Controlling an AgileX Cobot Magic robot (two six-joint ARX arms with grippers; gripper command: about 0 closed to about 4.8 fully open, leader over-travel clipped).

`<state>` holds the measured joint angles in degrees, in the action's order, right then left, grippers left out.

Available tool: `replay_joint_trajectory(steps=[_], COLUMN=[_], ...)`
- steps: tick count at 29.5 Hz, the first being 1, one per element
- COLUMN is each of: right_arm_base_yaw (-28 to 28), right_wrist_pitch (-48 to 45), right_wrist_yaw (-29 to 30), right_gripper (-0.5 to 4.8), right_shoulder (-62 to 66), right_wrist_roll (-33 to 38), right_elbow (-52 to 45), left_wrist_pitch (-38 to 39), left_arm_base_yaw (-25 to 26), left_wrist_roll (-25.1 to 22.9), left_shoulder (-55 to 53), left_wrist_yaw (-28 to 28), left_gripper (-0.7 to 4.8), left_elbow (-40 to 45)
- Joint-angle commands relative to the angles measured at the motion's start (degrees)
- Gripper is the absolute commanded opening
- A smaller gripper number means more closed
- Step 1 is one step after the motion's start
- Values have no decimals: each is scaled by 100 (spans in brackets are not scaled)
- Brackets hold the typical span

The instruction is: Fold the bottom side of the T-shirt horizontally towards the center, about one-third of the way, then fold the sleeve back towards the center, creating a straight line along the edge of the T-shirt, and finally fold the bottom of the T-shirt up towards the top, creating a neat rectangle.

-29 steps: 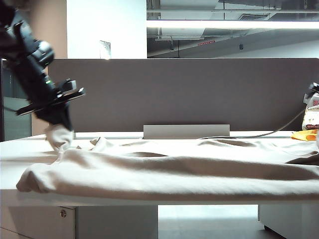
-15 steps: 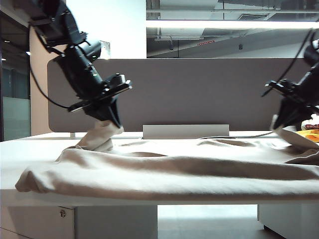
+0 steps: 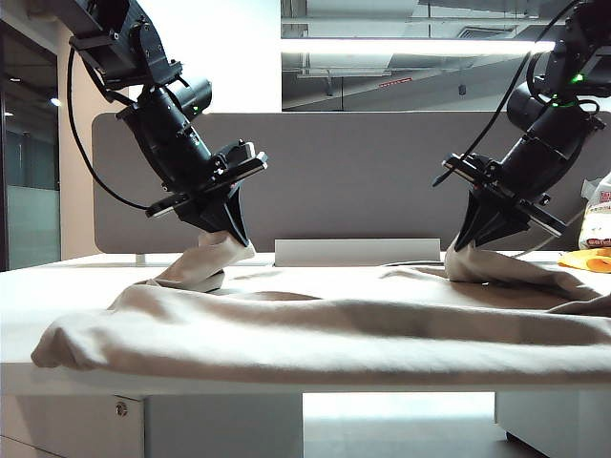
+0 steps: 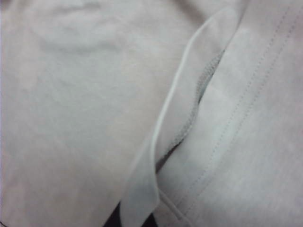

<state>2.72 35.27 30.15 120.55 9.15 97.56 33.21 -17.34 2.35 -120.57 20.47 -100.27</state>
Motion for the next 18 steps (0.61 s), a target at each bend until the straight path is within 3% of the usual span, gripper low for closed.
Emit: replay_joint_trajectory(steps=[1, 3, 6, 8, 13, 18], right_arm_base_yaw=[11, 11, 13, 22, 94, 168], right_wrist_pitch=[87, 144, 186, 177, 92, 50], right_wrist_yaw=[-15, -9, 120, 426, 1191, 1766], right_gripper=[18, 119, 320, 395, 400, 399], right_shoulder=[-44, -44, -44, -44, -44, -46], right_wrist_roll=[-15, -17, -17, -13, 7, 116], right_elbow=[2, 2, 2, 7, 7, 9], left_wrist_pitch=[-39, -44, -79, -131, -378, -911], left_arm_base_yaw=[7, 7, 4, 4, 4, 4], left_wrist_roll=[0, 2, 127, 151, 201, 485], left_shoulder=[-101, -155, -240, -256, -258, -170], left_wrist_yaw=[470, 693, 940, 1165, 1646, 2634], left_gripper=[37, 142, 312, 394, 467, 467], left_elbow=[-22, -22, -22, -22, -66, -66])
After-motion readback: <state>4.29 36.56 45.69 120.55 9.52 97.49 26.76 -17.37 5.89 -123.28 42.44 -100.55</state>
